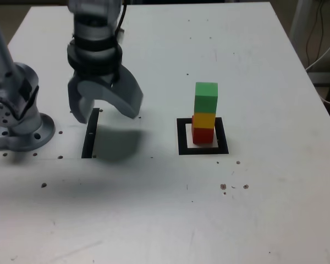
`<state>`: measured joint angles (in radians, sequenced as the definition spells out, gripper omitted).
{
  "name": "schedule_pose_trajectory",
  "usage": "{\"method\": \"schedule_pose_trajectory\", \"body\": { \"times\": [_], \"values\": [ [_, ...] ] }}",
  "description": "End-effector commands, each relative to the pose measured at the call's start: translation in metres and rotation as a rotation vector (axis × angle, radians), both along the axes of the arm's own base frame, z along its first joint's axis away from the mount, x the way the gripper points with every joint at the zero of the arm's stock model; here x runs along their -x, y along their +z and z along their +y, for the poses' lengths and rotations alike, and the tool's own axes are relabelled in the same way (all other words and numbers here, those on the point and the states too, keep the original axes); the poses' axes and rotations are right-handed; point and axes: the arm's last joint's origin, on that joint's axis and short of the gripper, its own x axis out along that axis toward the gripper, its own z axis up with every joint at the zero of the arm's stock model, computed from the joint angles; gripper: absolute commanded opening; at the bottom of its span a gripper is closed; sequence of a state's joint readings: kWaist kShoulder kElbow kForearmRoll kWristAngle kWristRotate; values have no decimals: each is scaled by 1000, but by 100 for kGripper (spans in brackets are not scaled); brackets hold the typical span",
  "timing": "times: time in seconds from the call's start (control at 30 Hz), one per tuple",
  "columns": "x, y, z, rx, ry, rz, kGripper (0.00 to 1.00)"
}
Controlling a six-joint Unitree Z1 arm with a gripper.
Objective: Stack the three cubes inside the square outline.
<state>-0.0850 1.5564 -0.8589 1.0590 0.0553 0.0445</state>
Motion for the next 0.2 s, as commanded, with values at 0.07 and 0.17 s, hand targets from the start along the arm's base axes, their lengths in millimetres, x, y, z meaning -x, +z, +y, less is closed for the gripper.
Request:
{"method": "schedule_pose_trajectory", "body": {
  "times": [0.07,0.17],
  "values": [
    [6,3,1,8,2,-22,99],
    [9,3,1,8,2,-23,99]
  ]
}}
